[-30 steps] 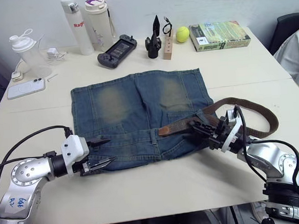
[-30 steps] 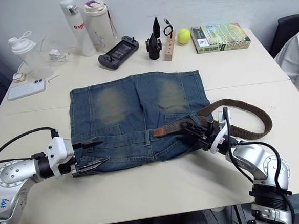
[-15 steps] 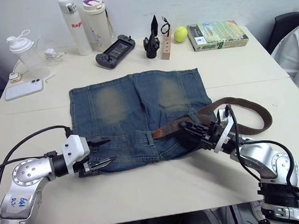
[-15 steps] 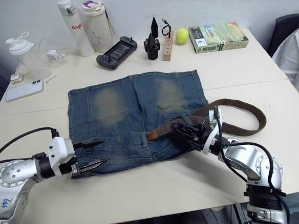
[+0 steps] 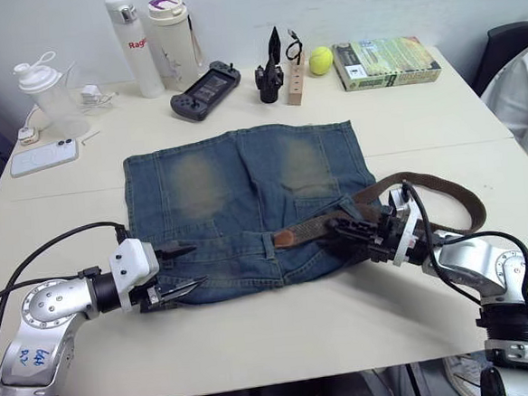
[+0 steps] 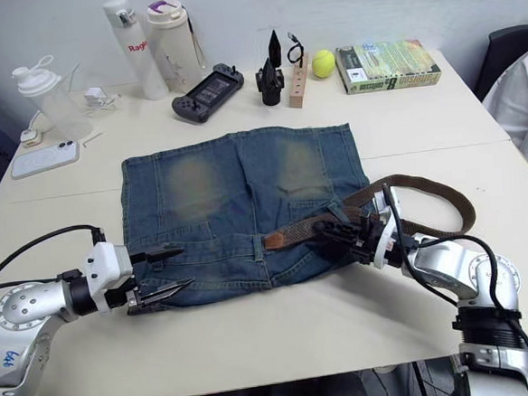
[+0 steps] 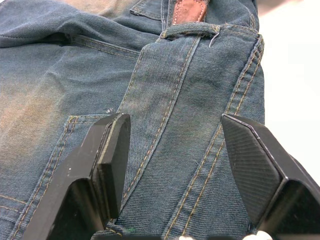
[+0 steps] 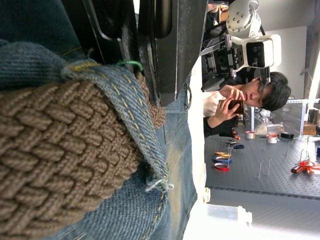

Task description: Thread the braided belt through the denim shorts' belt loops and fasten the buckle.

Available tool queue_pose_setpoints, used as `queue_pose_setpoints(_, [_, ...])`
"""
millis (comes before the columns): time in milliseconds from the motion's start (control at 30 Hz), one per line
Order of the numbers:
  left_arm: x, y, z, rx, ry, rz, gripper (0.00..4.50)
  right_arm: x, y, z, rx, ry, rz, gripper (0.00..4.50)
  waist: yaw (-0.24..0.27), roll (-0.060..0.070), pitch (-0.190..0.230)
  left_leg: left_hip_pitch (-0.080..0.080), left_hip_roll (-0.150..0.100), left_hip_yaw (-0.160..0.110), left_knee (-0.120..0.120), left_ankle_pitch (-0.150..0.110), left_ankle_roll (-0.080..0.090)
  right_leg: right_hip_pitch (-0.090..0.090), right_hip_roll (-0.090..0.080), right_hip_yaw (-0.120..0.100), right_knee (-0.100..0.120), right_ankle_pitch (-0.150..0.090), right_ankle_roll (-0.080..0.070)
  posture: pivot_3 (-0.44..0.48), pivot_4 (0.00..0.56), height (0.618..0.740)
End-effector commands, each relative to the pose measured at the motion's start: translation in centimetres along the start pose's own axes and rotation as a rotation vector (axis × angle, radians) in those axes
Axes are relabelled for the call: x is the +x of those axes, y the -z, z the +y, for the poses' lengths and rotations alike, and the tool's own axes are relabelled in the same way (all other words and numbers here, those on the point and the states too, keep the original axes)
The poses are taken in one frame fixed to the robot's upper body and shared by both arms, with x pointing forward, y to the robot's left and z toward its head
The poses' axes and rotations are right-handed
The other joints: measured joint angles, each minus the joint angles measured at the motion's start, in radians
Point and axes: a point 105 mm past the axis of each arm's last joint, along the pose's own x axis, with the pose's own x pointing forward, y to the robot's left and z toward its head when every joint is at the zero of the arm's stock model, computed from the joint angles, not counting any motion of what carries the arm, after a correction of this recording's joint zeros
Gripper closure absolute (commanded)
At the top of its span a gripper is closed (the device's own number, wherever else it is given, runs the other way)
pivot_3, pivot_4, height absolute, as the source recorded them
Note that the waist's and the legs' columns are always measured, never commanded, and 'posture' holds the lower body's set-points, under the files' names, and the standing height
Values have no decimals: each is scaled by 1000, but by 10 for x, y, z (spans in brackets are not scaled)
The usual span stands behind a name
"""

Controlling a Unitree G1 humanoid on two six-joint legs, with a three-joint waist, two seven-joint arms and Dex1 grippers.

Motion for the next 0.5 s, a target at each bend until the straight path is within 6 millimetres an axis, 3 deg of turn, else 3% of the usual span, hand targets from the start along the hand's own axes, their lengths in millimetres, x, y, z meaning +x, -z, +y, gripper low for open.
queue_pose_setpoints(33, [1, -5, -2, 33, 6, -10, 1307, -2, -9, 10, -1, -55, -8, 4500, 0, 0, 0, 0, 0, 0, 0, 0, 0, 0, 0, -1, 0, 0, 0, 0, 150, 720])
queue_pose_setpoints(133, [1, -8, -1, 45, -7, -29, 1307, -2, -14, 14, 4, -84, -16, 4500, 0, 0, 0, 0, 0, 0, 0, 0, 0, 0, 0, -1, 0, 0, 0, 0, 150, 720])
queue_pose_setpoints(300, [-1, -37, -7, -60, 32, -186, 1307, -5, -11, 17, -10, -97, 21, 4500, 1, -1, 0, -1, 0, -1, 1, 0, 0, 0, -1, -1, 0, 0, 0, 0, 150, 720])
queue_pose_setpoints(500, [-8, -27, -13, -77, 73, -123, 1307, -5, -15, 24, -26, -128, 43, 4500, -2, -1, 0, 0, 0, -1, 1, 0, 0, 1, 1, -2, 0, 0, 0, 0, 150, 720])
